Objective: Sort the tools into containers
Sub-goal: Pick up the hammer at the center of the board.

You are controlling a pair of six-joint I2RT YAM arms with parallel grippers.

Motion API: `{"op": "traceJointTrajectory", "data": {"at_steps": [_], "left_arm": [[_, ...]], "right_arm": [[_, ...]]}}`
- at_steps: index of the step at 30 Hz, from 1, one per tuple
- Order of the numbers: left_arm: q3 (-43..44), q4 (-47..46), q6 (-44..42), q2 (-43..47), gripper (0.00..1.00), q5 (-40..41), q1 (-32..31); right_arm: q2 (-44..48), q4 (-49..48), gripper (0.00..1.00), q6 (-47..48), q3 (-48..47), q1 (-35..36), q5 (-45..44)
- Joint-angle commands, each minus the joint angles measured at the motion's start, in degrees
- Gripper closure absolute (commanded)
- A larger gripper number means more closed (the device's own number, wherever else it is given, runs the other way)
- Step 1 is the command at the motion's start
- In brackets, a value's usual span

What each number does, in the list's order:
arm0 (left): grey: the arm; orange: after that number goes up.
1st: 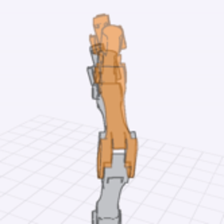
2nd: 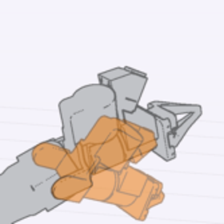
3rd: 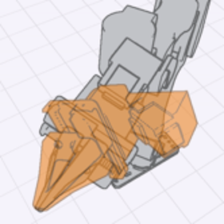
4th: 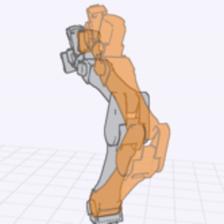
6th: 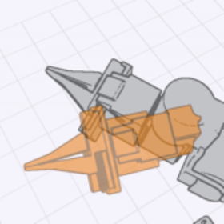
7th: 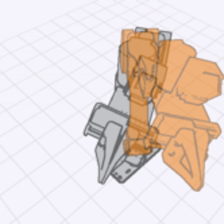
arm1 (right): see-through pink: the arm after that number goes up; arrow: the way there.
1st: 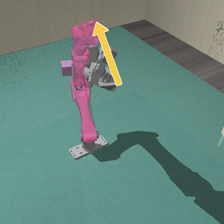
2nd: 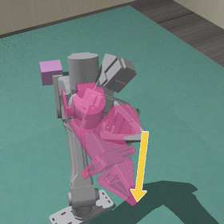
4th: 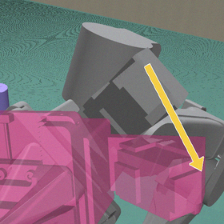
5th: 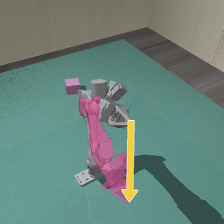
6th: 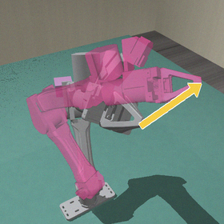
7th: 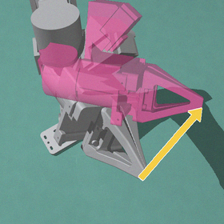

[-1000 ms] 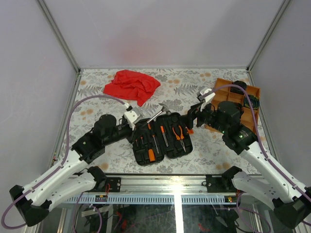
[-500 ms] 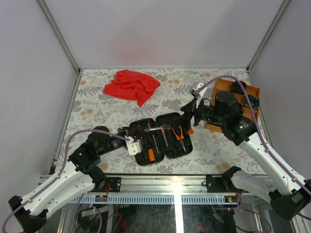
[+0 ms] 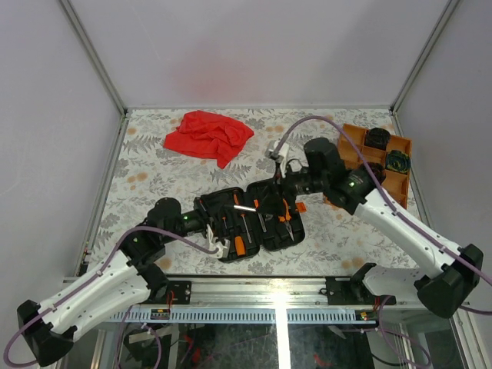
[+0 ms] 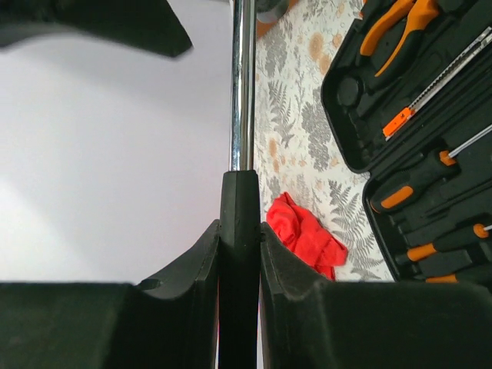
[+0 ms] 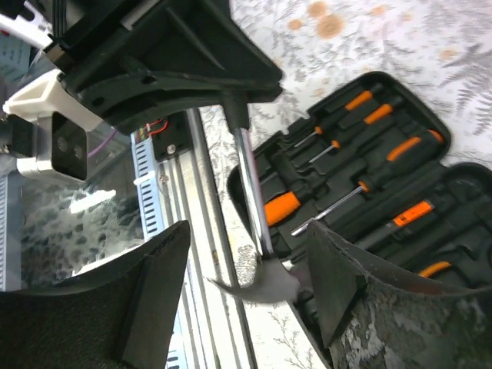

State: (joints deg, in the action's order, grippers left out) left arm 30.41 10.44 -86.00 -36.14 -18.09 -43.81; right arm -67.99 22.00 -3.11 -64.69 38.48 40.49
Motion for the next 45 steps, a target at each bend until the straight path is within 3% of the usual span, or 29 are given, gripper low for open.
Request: {"op": "traceJointTrajectory", "data": {"at_steps": [1, 7, 11, 13, 20, 22, 28, 32, 41, 45], "left_arm": [[-1.2, -10.8, -5.9, 0.5, 1.00, -1.9, -1.7], [-1.5, -10.7, -6.2, 1.1, 1.00, -2.3, -3.3], [-1.9, -10.8, -6.1, 1.5, 1.00, -2.9, -3.9], [-2.1, -10.8, -6.0, 1.5, 1.00, -2.4, -4.1], [-2.5, -11.8, -4.2, 1.4, 1.00, -1.6, -4.5], [-2.5, -12.0, -3.5, 1.7, 0.92, -1.6, -4.4], [-2.6, -11.8, -2.1, 2.8, 0.57, -1.6, -4.4], [-2.2, -10.1, -1.8, 2.9, 0.54, -2.8, -4.4], [-2.3, -9.4, 0.9, 1.9, 0.46, -0.1, -4.5], [-2.3, -9.6, 6.7, 2.3, 0.46, 0.2, -4.5]], "right_arm": [[-3.8, 1.9, 0.32, 2.8, -4.8, 6.3, -0.9], [-8.1, 2.5, 0.32, 3.6, -5.9, 7.3, -1.3], [-11.6, 4.8, 0.37, 5.0, -6.9, 7.6, -1.8], [-12.7, 5.5, 0.45, 5.5, -7.1, 7.9, -1.6], [-12.5, 4.4, 0.94, 5.8, -6.9, 8.2, -0.1], [-11.3, 3.5, 1.00, 5.6, -6.4, 8.2, -0.8], [-9.1, 2.4, 1.00, 3.5, -5.2, 8.3, -5.3], [-9.4, 4.4, 1.00, 0.8, -6.4, 8.2, -12.4], [-5.3, 6.2, 1.00, -10.9, -3.7, 8.0, -47.9], [-1.8, 3.6, 1.00, -12.4, 0.1, 7.9, -55.5]]}}
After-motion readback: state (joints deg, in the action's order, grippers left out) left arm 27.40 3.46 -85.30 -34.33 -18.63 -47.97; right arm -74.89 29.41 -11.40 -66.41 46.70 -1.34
